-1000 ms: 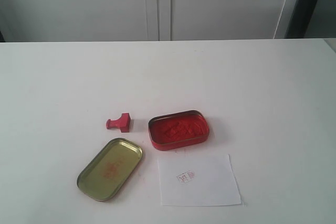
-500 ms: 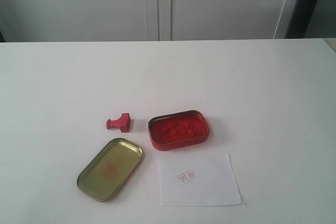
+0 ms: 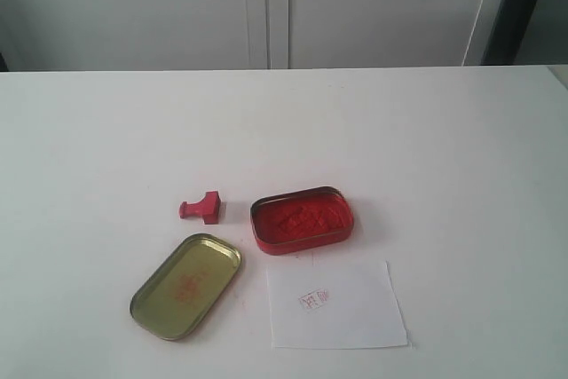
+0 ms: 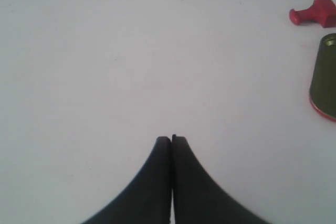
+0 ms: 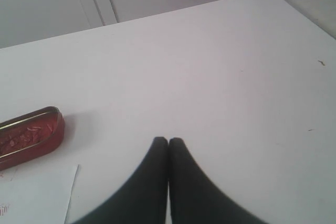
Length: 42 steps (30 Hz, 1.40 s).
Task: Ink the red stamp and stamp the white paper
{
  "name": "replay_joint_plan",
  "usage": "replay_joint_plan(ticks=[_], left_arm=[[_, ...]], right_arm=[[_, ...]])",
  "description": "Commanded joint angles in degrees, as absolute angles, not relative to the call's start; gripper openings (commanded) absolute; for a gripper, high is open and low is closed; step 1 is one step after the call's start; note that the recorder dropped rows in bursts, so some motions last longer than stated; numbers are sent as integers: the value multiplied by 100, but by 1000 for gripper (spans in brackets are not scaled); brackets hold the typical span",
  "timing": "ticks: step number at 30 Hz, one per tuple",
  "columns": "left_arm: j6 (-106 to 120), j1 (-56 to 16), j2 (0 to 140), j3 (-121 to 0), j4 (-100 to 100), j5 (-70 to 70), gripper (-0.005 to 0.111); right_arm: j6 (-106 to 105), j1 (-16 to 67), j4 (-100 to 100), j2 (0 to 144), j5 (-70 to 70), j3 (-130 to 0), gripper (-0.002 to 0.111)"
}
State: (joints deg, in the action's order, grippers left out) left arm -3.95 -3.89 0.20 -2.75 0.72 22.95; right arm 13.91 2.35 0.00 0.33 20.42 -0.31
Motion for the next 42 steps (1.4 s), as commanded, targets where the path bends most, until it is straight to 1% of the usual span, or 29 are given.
replay_joint_plan(ticks=[1,42], left_arm=[[-434,-385,0,-52,0,2091,0],[-427,-385,0,0,0,2022,0]], right_arm=[[1395,220,-43,0,1951,0,0],[1395,220,-43,0,1951,0,0]])
